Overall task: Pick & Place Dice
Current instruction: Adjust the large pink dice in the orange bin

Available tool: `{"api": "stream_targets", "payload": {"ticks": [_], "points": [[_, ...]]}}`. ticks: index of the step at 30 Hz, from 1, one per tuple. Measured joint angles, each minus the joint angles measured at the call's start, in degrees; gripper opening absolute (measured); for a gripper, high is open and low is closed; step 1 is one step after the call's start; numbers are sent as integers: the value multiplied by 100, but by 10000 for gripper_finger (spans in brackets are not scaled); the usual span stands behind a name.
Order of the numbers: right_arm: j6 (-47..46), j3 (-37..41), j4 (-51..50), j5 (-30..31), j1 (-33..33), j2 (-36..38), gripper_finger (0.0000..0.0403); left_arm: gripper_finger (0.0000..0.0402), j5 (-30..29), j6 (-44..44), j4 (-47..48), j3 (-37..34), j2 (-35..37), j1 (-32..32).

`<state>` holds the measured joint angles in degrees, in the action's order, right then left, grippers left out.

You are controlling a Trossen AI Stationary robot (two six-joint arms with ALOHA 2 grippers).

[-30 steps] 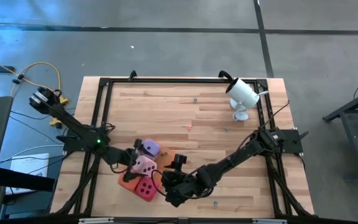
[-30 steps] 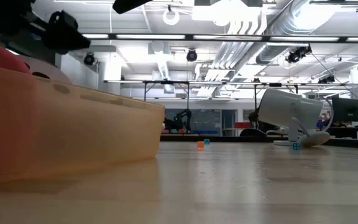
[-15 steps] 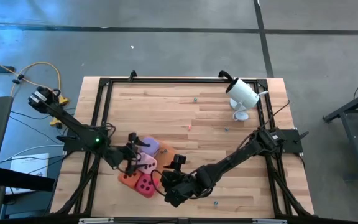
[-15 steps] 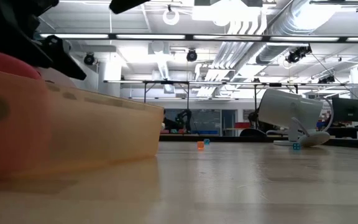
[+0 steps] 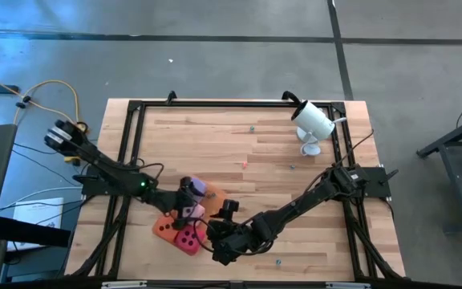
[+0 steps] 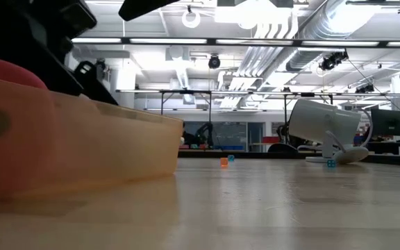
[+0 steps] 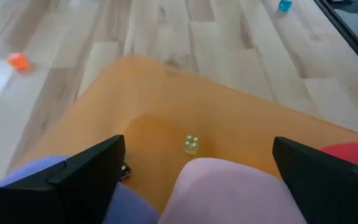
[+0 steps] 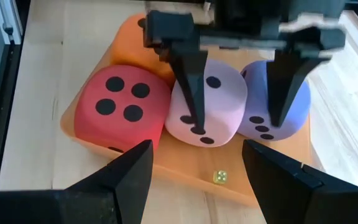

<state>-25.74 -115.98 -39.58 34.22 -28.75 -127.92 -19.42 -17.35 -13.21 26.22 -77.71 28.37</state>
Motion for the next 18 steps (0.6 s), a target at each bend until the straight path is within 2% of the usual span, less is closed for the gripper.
{"api": "stream_targets", "payload": {"ticks": [3, 8, 18], "points": [[2, 0, -6, 0, 2, 1, 239, 397, 192, 75, -99, 4, -198, -137], [3, 0, -15, 10, 0, 1, 239, 397, 139, 366, -342, -17, -154, -33], [9, 0, -56, 152, -79, 1, 239, 397, 96, 933, -100, -35, 1196, 367]]}}
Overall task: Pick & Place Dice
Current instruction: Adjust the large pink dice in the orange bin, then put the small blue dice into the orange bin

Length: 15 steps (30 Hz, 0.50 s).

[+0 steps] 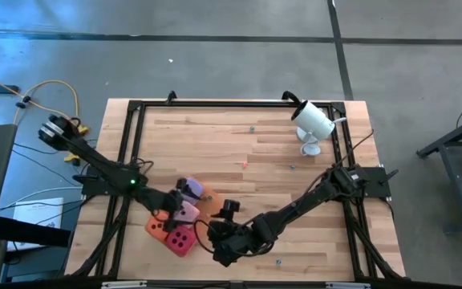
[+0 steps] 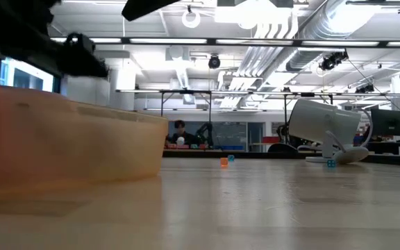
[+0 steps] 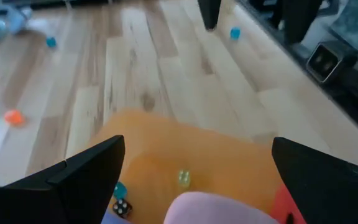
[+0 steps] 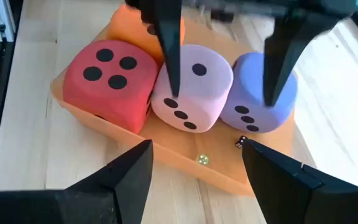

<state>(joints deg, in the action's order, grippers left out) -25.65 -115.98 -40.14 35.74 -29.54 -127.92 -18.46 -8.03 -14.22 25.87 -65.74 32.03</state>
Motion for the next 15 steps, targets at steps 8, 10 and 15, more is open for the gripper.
{"api": "stream_targets", "payload": {"ticks": [8, 10, 15], "points": [[-390, 0, -148, 1031, -407, 2, 239, 397, -30, 115, 385, 4, 906, 325], [-1009, 0, -509, 1477, -529, 2, 239, 397, -30, 109, 403, 4, 942, 454], [-3001, 0, -2190, 2358, -984, 4, 239, 397, 36, -250, 384, 4, 921, 530]]}}
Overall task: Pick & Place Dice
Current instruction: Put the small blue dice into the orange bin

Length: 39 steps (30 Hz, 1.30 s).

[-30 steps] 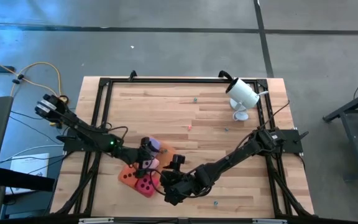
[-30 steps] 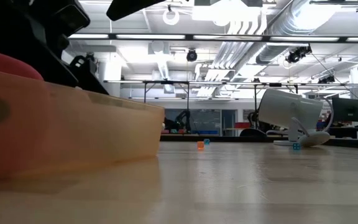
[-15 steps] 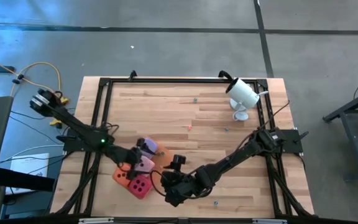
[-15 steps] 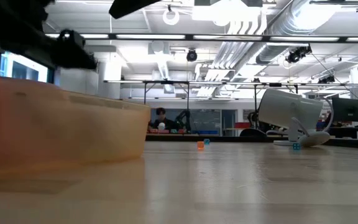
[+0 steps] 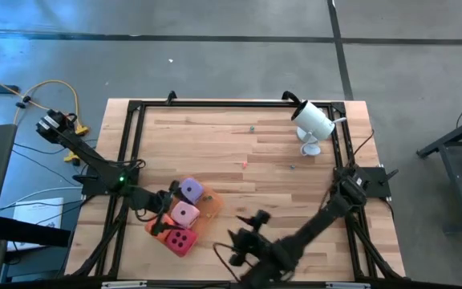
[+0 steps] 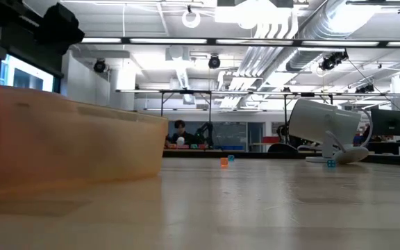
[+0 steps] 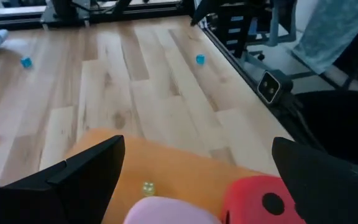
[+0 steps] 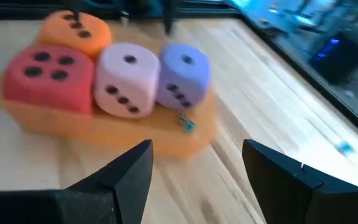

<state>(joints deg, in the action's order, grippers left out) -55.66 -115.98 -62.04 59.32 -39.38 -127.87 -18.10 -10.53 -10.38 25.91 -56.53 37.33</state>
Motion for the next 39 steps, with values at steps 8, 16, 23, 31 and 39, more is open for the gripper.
{"api": "stream_targets", "payload": {"ticks": [8, 16, 23, 31, 39], "points": [[-1287, 0, -529, -270, -603, 2, 239, 397, 836, -242, -418, 9, 0, -3], [-525, 0, 351, -454, -706, 4, 239, 397, 832, -337, -1006, 13, 2, -3], [-120, 0, 938, -1198, -523, 4, 239, 397, 832, -343, -1044, 13, 2, -3], [-129, 0, 942, -2092, -43, 7, 239, 397, 828, -309, -997, 13, -7, -52], [-302, 0, 1004, -3453, 381, 7, 239, 397, 826, -108, -989, 15, -66, -115]]}}
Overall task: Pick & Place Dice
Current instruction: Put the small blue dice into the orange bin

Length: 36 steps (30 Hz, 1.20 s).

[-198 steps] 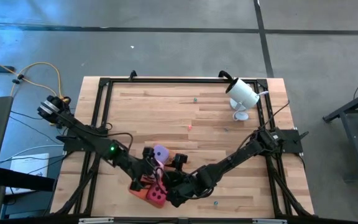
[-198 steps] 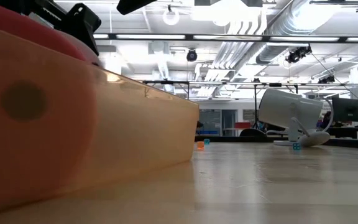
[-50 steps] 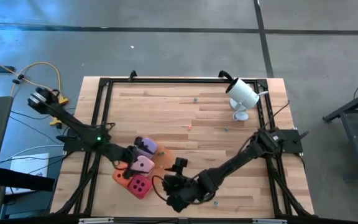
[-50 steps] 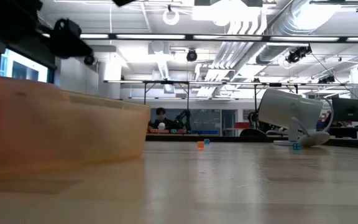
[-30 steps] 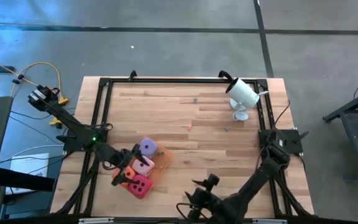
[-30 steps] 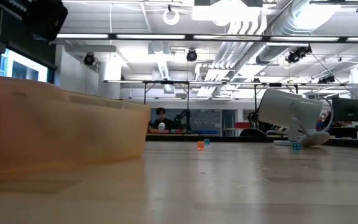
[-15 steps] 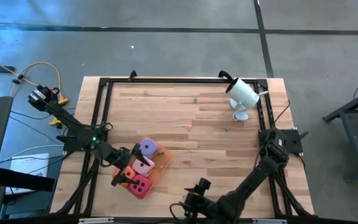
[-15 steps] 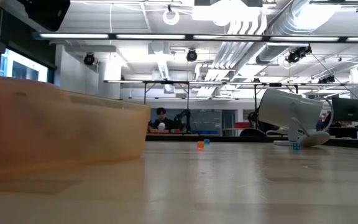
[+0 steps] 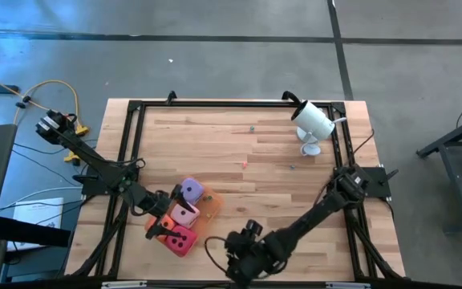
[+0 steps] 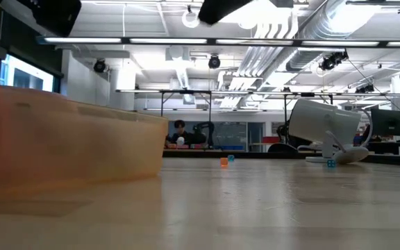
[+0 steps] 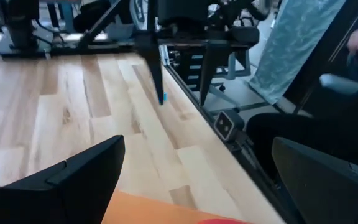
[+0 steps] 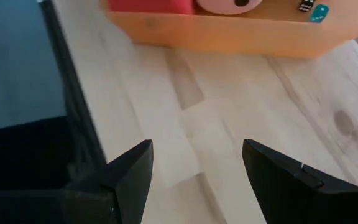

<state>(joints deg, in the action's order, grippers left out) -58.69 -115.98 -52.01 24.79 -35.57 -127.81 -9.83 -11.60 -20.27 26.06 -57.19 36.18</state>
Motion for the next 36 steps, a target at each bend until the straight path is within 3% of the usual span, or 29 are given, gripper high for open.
{"api": "stream_targets", "payload": {"ticks": [3, 7, 12, 19, 25, 31, 36], "points": [[-76, 0, -96, -336, 199, 7, 239, 397, -4, 401, 1, 0, 0, -11], [-1439, 0, -895, -908, 257, 135, 239, 397, -10, 798, 21, 0, 0, -9], [-2650, 4, -1480, -1243, -166, 155, 239, 397, -10, 1209, 32, 0, -2, -22], [-3917, 2, -987, -663, -952, 96, 239, 397, -9, 1298, 67, 2, -2, -35], [-3765, 2, -140, 331, -1244, -13, 239, 397, 9, 1796, 75, 2, -4, -79], [-3949, 1, -650, 329, -1360, -11, 239, 397, 441, 1806, 17, 2, -4, -282], [-5385, 2, -1489, -17, -1549, -14, 239, 397, 569, 1718, 12, 2, -4, -467]]}}
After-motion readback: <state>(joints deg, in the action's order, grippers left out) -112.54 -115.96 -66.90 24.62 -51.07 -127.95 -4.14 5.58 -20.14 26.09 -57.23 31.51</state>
